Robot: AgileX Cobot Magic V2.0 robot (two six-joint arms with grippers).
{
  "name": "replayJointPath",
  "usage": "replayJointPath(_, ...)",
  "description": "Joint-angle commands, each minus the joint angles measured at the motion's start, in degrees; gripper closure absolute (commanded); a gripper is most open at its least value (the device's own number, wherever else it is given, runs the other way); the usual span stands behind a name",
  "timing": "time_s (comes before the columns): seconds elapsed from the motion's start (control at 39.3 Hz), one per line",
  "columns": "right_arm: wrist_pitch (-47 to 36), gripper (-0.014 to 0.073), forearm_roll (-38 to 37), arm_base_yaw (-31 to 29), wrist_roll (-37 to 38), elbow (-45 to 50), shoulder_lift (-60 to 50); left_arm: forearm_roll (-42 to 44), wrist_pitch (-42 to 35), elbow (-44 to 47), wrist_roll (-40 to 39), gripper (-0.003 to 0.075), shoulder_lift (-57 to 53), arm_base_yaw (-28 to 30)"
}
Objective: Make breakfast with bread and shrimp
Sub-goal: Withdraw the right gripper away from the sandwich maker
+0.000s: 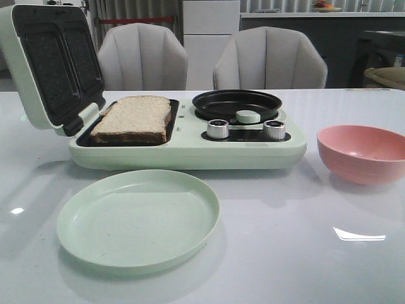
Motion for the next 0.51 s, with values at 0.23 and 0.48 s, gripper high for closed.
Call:
replayJointPath(0.23,-7.1,-0.0017,0.1,-0.1,-0.2,9.9,-16.9,-0.4,-4.5,-1.5,-0.4,0.0228,0.6,-0.4)
replayJointPath(0.48,-6.7,-0.0017,0.1,-0.1,-0.2,13.6,-17.7,-0.4,-4.5,-1.5,-0.4,0.0228,0.6,-0.4)
